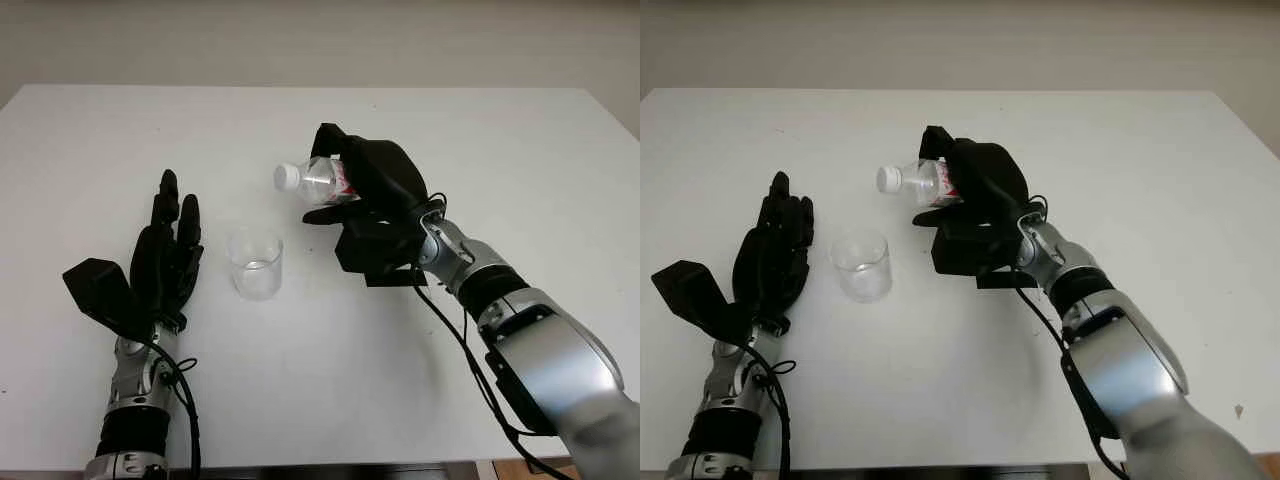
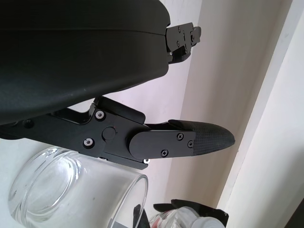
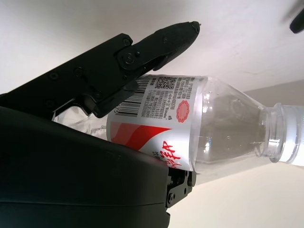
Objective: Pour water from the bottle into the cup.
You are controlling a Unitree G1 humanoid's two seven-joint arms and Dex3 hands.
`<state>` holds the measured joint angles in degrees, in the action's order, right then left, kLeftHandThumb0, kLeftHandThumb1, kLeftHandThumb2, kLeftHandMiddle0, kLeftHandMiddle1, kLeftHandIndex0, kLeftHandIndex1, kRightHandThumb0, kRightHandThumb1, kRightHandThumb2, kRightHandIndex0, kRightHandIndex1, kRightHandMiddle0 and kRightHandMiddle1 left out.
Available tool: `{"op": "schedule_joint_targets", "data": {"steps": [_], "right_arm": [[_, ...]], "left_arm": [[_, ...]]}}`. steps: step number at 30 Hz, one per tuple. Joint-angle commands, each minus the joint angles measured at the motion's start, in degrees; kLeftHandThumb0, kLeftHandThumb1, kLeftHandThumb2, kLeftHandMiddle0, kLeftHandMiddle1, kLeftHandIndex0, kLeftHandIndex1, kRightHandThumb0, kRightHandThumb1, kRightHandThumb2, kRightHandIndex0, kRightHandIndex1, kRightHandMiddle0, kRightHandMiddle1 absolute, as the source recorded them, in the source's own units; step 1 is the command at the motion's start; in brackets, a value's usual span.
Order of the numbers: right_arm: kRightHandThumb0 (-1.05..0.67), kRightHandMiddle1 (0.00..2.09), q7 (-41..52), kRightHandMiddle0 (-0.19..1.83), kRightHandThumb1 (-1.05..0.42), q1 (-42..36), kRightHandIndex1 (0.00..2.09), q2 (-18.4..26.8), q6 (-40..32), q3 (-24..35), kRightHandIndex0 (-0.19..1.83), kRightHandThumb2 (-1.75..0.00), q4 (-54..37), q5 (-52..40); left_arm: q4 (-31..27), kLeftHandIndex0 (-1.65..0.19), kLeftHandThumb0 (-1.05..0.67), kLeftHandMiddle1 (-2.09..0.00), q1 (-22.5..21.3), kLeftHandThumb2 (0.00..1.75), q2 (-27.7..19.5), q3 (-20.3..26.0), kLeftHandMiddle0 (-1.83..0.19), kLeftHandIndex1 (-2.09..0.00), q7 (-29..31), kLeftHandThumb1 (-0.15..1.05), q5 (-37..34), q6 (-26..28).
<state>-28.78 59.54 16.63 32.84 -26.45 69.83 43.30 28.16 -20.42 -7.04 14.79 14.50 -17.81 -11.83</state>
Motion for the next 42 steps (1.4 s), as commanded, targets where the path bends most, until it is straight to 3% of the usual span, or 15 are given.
{"op": "schedule_joint_targets", "data": {"steps": [1,15,22,28,35,39,42], "right_arm": [[-0.38,2.09,-2.68,0.95,-1.05,3.10,2.09,0.88,0.36,-1.22,1.32,-0.10,-0.23,1.35],[-0.41,2.09,-10.56,0.95,-1.05,5.90,2.09,0.54,0.67,-6.28,1.35,-0.16,-0.16,5.41],[-0.43,2.09,-19.56,0.94,-1.05,7.92,2.09,0.10,-2.28,-12.29,1.29,-0.14,-0.09,12.56],[-0.44,2.09,-24.51,0.79,-1.05,9.39,2.09,-0.09,-3.86,-16.62,1.23,-0.12,0.57,17.05],[-0.50,2.09,-29.00,0.81,-1.05,11.19,2.09,-0.09,-9.65,-22.92,1.26,-0.21,0.60,23.79],[-0.53,2.09,-30.64,0.68,-1.05,12.10,2.09,-0.28,-12.84,-25.57,1.23,-0.23,0.40,26.53],[-0.54,1.94,-32.61,0.51,-1.04,12.69,2.09,-0.41,-14.29,-27.30,1.17,-0.12,0.32,28.23]], "left_arm": [[1.05,0.15,-0.73,-0.05,-0.15,0.40,-0.03,-0.22,0.14,-0.06,0.32,1.05,0.38,-0.01],[2.79,0.16,-0.70,-0.05,-0.79,0.44,0.76,-0.18,0.15,-0.05,0.87,1.05,0.22,-1.11],[3.08,0.16,-0.71,-0.05,-0.45,0.44,1.10,-0.16,0.15,-0.05,0.80,1.05,0.31,-2.25],[2.64,0.16,-0.73,-0.06,0.00,0.42,1.10,-0.28,0.14,-0.05,0.05,1.05,0.75,-1.89],[3.48,0.18,-0.72,-0.05,-0.18,0.43,1.58,-0.15,0.15,-0.04,0.39,1.05,0.38,-2.69],[3.95,0.18,-0.73,-0.05,-0.32,0.42,1.60,-0.24,0.16,-0.05,0.67,1.05,0.48,-3.24],[4.20,0.18,-0.73,-0.05,-0.39,0.43,1.66,-0.13,0.15,-0.05,0.66,1.05,0.38,-3.52]]}}
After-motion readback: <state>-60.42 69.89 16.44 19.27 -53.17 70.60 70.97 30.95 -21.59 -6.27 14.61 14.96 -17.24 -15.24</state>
